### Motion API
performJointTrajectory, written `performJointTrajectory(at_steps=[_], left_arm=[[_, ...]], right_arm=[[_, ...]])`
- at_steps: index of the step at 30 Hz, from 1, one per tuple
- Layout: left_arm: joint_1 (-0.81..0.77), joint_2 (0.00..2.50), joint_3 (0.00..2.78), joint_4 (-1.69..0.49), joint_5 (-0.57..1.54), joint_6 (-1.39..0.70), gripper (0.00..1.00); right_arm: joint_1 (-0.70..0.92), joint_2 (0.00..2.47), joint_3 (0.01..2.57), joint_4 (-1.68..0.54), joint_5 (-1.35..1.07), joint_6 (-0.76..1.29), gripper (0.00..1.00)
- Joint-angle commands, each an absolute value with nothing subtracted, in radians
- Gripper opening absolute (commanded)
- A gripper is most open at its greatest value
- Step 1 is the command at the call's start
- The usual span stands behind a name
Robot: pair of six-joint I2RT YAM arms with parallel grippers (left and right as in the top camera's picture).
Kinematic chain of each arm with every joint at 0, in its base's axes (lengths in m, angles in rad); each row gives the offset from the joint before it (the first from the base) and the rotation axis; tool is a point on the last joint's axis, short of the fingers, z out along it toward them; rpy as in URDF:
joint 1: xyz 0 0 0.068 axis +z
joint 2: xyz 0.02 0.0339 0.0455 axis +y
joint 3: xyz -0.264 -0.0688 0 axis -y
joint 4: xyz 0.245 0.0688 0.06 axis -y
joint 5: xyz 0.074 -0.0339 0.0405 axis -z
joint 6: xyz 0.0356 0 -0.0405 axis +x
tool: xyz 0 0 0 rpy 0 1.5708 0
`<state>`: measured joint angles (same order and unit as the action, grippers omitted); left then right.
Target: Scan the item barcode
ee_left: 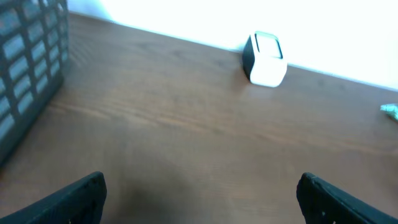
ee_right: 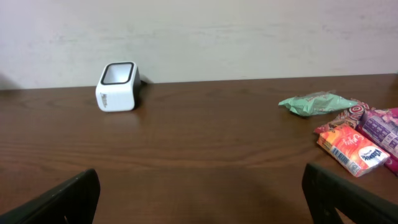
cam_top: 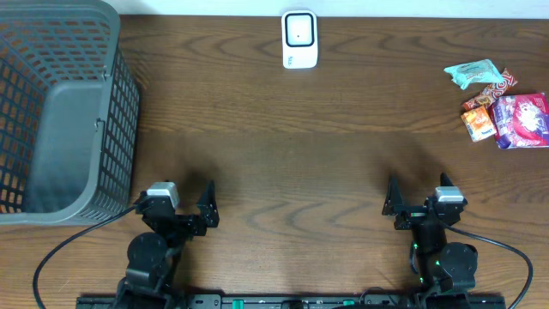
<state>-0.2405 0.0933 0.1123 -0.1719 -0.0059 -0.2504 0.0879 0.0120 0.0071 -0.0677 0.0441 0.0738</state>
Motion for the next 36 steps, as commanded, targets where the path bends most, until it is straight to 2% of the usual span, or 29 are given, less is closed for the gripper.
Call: performJointTrajectory(at_steps=[1,11,19,24,29,36], left_arm=[[-0.215,0.051,0.083,-0.131,0.0,-0.249,0.98],[-0.178,0.001,0.004,0.071,0.007,-0.242,0.98],[-0.162,0.001,0.004,0.194,0.008,-0.13,0.98],[-0.139,0.001,0.004,0.134,0.008,-0.097,0.98],[-0.118,0.001,0.004,-0.065,0.007,-0.092,0.98],[-0.114,0.001,0.004,-0.072,0.018,-0.074,0.98]], right_arm=[[0.086,0.006,0.006,-0.072,0.044,0.062,0.99],[0.086,0.006,0.006,-0.072,0.044,0.062,0.99],[0.086,0.006,0.006,-0.072,0.043,0.062,0.99],[0.086,0.006,0.006,-0.072,0.044,0.062,0.99],[0.086,0.006,0.006,-0.072,0.043,0.062,0.99],[0.086,0.006,0.006,-0.072,0.043,0.062,0.99]])
